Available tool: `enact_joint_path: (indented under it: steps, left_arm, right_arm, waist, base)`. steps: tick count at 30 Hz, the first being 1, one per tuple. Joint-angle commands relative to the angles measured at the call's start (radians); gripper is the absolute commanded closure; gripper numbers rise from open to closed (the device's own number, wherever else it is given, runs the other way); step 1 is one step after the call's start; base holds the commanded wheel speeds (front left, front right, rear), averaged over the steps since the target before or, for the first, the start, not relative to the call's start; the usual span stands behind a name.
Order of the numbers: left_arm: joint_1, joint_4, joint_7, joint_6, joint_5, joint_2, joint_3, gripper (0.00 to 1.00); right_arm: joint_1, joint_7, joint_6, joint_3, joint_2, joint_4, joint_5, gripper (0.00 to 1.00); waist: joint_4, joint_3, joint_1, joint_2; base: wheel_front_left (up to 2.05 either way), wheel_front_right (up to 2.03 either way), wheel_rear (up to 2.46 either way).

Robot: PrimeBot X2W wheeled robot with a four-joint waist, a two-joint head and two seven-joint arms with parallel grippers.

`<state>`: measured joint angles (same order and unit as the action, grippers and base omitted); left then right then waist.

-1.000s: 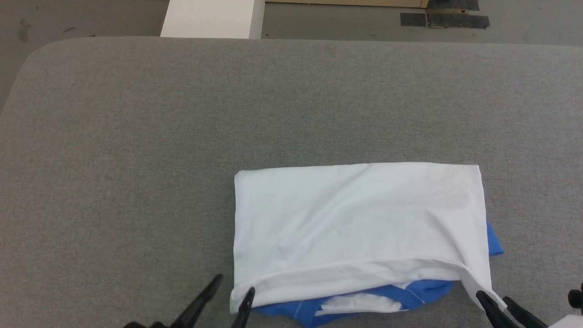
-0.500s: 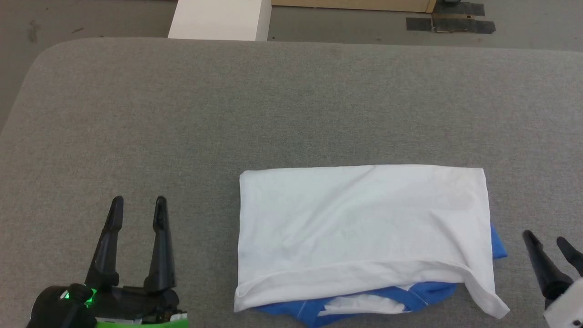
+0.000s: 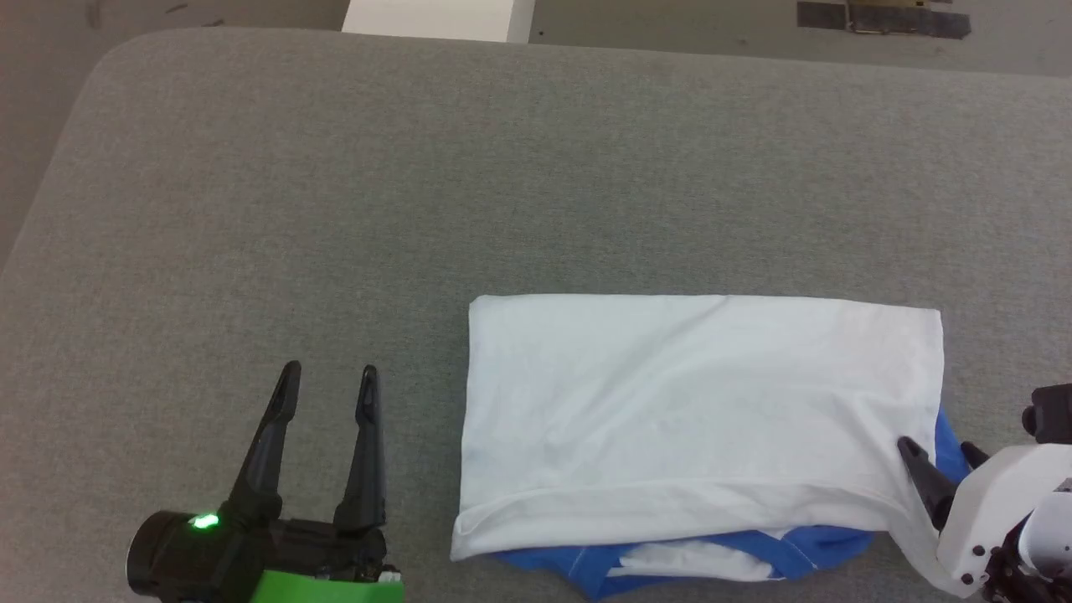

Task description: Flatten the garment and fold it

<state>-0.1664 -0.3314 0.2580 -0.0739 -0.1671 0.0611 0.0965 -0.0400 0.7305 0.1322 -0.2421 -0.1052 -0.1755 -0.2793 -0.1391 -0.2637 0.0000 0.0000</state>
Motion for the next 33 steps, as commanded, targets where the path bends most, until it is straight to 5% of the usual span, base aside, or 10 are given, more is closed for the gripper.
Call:
enact_joint_path:
  steps: [1,7,8,9,10,17,28,33]
  left_arm:
    - [0.02,0.005,0.004,-0.002,0.006,-0.006,0.002,0.0]
    - [0.029,0.027,0.004,-0.008,0.01,-0.007,0.01,0.0]
    - [0.03,0.03,0.004,-0.009,0.01,-0.007,0.012,0.0]
    - [0.031,0.035,0.004,-0.01,0.01,-0.008,0.014,0.0]
    - [0.031,0.039,0.004,-0.011,0.01,-0.008,0.015,0.0]
    - [0.018,0.056,0.004,-0.014,0.007,-0.008,0.015,0.0]
    - [-0.012,0.067,0.004,-0.017,-0.003,-0.009,0.022,0.0]
    - [-0.022,0.073,0.004,-0.017,-0.009,-0.009,0.028,0.0]
  right_arm:
    - [0.018,0.005,-0.002,0.004,-0.005,0.022,0.006,0.0]
    - [0.028,0.021,-0.002,0.009,-0.02,0.121,-0.018,0.0]
    - [0.03,0.023,-0.002,0.012,-0.021,0.135,-0.022,0.11]
    - [0.033,0.03,-0.002,0.017,-0.02,0.152,-0.031,0.75]
    - [0.036,0.035,-0.002,0.019,-0.017,0.164,-0.039,0.98]
    - [0.08,0.018,-0.002,0.012,0.009,0.208,-0.064,1.0]
    - [0.147,-0.041,-0.002,-0.286,-0.025,0.209,-0.024,1.0]
    - [0.146,-0.023,-0.002,-0.327,-0.062,0.181,-0.013,1.0]
  waist:
    - [-0.013,-0.005,0.0,0.0]
    - [-0.027,-0.002,0.0,0.0]
    - [-0.028,-0.001,0.0,0.0]
    - [-0.029,0.002,0.0,0.0]
    - [-0.029,0.005,0.0,0.0]
    - [-0.014,0.046,0.0,0.0]
    - [0.018,0.091,0.0,0.0]
    - [0.031,0.104,0.0,0.0]
  base:
    - [0.0,0.0,0.0]
    - [0.0,0.0,0.0]
    - [0.0,0.0,0.0]
    - [0.0,0.0,0.0]
    - [0.0,0.0,0.0]
    - [0.0,0.0,0.0]
    - [0.0,0.0,0.0]
    - [0.0,0.0,0.0]
